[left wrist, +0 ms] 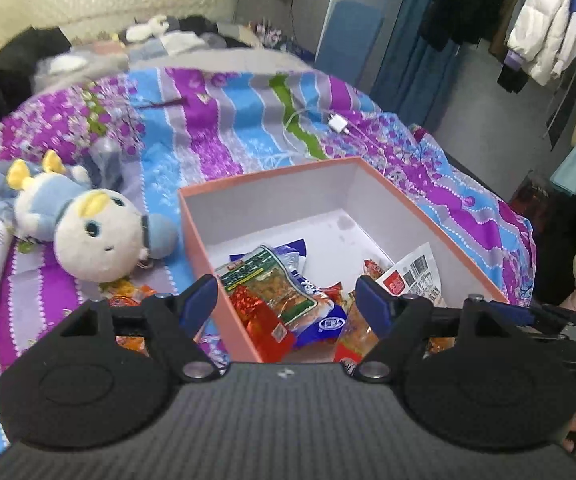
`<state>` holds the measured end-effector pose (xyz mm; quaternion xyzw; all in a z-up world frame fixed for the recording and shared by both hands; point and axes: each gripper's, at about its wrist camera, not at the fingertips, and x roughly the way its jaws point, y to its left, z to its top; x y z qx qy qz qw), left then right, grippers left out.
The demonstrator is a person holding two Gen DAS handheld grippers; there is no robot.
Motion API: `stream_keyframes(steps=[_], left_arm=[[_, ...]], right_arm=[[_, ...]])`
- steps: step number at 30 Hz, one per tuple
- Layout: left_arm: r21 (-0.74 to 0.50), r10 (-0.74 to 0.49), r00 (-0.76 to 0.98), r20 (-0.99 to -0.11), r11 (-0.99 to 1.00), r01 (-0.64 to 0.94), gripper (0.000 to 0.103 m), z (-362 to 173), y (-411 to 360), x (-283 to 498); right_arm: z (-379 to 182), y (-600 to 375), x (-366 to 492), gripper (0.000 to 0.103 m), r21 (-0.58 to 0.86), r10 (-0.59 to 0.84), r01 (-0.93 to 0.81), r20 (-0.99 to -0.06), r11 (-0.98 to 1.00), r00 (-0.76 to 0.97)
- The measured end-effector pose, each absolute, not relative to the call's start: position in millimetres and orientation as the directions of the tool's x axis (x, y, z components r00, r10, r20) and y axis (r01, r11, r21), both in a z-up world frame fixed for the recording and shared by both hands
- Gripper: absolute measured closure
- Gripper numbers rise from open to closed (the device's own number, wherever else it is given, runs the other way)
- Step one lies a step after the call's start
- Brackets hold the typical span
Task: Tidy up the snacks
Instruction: 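Open both tools to drop the two snacks into the pink box, then move both tools back from the box toward the remaining snacks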
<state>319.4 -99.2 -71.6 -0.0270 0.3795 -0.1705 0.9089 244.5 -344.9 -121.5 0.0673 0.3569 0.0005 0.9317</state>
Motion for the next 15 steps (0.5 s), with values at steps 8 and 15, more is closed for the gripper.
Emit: stream_keyframes(steps=[8, 15], left_arm=[[-0.142, -0.304, 0.716, -0.628, 0.95, 0.278, 0.023, -62.8, -74.0, 250.2], [-0.141, -0.284, 0.751, -0.596, 0.958, 0.25, 0.023, -66.2, -61.6, 192.0]], right_arm=[[-109.8, -316.8, 189.1, 0.036, 0.123, 0.072, 0.002, -0.595, 0.992, 0.8], [-107.2, -296.1, 148.0, 0.036, 0.109, 0.09, -0.035, -0.562, 0.993, 0.823]])
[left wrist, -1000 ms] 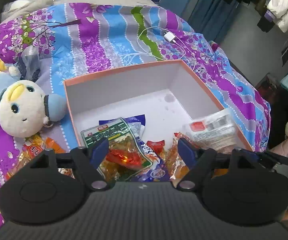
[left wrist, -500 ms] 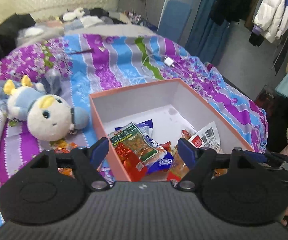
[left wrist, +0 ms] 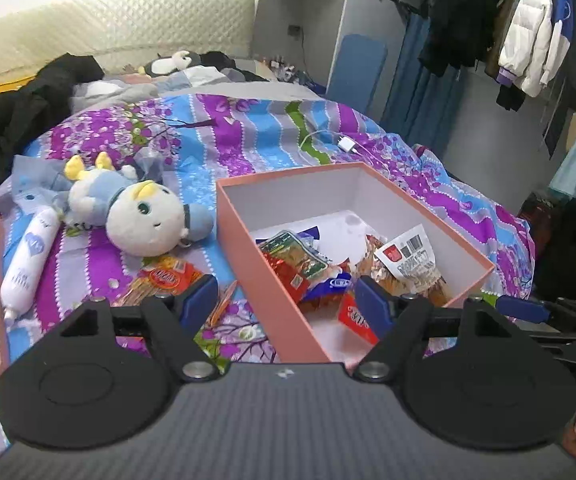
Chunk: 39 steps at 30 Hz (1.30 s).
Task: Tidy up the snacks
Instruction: 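Move both tools back from the box toward the remaining snacks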
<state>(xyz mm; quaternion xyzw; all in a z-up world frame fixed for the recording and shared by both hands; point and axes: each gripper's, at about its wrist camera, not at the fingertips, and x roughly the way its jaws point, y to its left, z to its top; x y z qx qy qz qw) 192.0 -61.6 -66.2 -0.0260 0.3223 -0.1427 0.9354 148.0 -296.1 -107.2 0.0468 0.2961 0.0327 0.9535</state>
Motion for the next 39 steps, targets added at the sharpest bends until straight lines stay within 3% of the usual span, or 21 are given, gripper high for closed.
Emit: stream_keyframes(steps=[8, 23, 39], left_arm=[[-0.107, -0.238, 0.77, -0.592, 0.97, 0.218, 0.023, -82.4, -44.4, 140.6], [-0.184, -0.153, 0.752, -0.641, 0.982, 0.043, 0.023, -121.0, 16.9, 65.6], [-0.206, -0.126, 0.735, -0.667, 0.978, -0.019, 0.023, -147.7, 54.2, 79.8]], right_arm=[[-115.6, -275.8, 103.3, 0.036, 0.109, 0.121, -0.071, -0.568, 0.991, 0.814], [-130.3, -218.1, 60.3, 0.036, 0.086, 0.227, -0.217, -0.56, 0.972, 0.797], [-151.6, -166.5, 67.2, 0.036, -0.014, 0.262, -0.328, -0.569, 0.944, 0.779]])
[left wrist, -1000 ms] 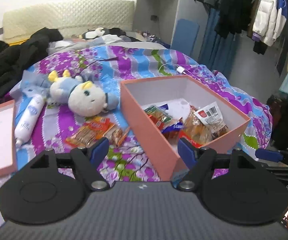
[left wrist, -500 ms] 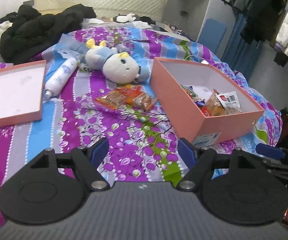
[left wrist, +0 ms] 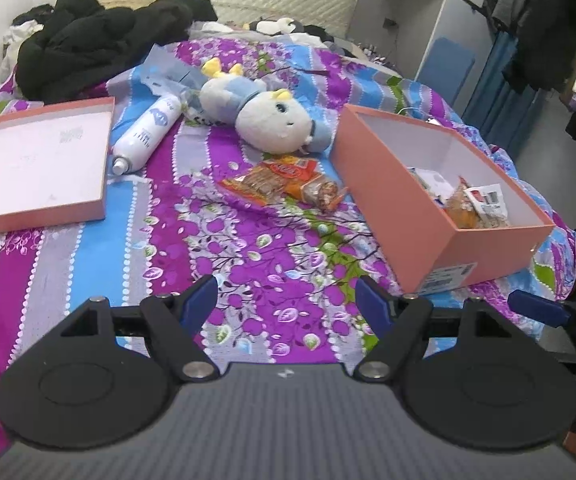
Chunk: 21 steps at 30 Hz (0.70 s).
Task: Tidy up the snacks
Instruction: 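Move both tools back from the box toward the remaining snacks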
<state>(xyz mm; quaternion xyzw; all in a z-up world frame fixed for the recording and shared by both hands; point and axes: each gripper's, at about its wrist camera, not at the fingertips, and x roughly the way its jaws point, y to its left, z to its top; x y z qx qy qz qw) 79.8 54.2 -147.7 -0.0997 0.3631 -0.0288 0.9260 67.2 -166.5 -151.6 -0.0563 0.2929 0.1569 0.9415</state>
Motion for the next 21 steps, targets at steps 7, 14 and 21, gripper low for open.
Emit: stream_keyframes(steps=[7, 14, 21], left_arm=[[-0.2, -0.125, 0.712, -0.691, 0.98, -0.022, 0.023, -175.6, 74.4, 110.4], [-0.226, -0.147, 0.698, -0.701, 0.974, -0.023, 0.023, -205.1, 98.4, 154.4], [-0.249, -0.188, 0.701, -0.688, 0.968, 0.015, 0.023, -217.4, 116.6, 219.8]], right_arm=[[-165.0, -133.0, 82.2, 0.036, -0.151, 0.253, -0.387, -0.536, 0.91, 0.805], [-190.1, -96.6, 116.4, 0.037, -0.287, 0.204, -0.398, -0.524, 0.871, 0.827], [-215.1, -71.0, 173.5, 0.04, -0.391, 0.118, -0.346, -0.501, 0.853, 0.857]])
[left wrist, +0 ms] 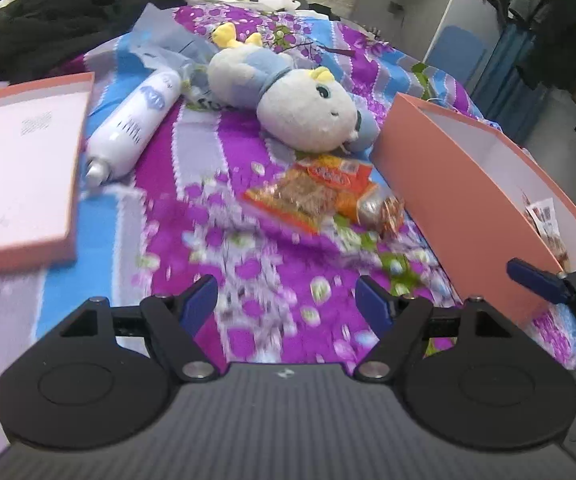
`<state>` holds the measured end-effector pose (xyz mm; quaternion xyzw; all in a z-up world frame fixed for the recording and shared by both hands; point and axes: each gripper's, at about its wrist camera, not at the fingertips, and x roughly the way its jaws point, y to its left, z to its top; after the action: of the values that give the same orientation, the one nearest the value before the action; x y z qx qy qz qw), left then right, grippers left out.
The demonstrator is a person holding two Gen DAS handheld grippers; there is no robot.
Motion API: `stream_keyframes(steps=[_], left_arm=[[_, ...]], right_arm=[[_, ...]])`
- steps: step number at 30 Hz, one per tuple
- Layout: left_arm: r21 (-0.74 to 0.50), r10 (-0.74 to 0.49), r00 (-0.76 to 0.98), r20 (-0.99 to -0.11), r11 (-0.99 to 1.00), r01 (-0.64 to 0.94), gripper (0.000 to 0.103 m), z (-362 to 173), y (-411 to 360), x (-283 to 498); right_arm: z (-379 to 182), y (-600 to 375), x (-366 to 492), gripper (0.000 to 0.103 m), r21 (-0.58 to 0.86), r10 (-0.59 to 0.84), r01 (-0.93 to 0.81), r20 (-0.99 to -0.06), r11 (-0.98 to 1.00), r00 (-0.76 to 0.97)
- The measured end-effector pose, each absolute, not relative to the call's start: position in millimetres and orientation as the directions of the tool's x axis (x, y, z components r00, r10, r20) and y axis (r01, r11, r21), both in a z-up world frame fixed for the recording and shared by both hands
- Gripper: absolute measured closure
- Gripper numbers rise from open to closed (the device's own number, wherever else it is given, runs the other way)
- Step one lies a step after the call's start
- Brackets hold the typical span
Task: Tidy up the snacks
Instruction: 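Move both tools back from the box toward the remaining snacks, then reach the left tool to the red-labelled strip snack while the right reaches the orange bag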
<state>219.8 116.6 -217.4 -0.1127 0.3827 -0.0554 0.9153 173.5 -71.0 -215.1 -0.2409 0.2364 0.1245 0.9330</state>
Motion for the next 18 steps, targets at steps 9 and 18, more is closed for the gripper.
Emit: stream_keyframes(steps=[9, 18], left_arm=[[-0.251, -0.293, 0.646, -0.705, 0.955, 0.158, 0.018, -232.6, 122.6, 293.6], [-0.215, -0.388, 0.549, -0.74, 0.911, 0.353, 0.013, -248.9, 111.1, 376.5]], right_arm=[[-238.6, -53.3, 229.5, 0.045, -0.457, 0.052, -0.329, -0.519, 0.827, 0.853], [-263.3, -45.0, 279.8, 0.054, -0.477, -0.011, -0.298, -0.544, 0.827, 0.839]])
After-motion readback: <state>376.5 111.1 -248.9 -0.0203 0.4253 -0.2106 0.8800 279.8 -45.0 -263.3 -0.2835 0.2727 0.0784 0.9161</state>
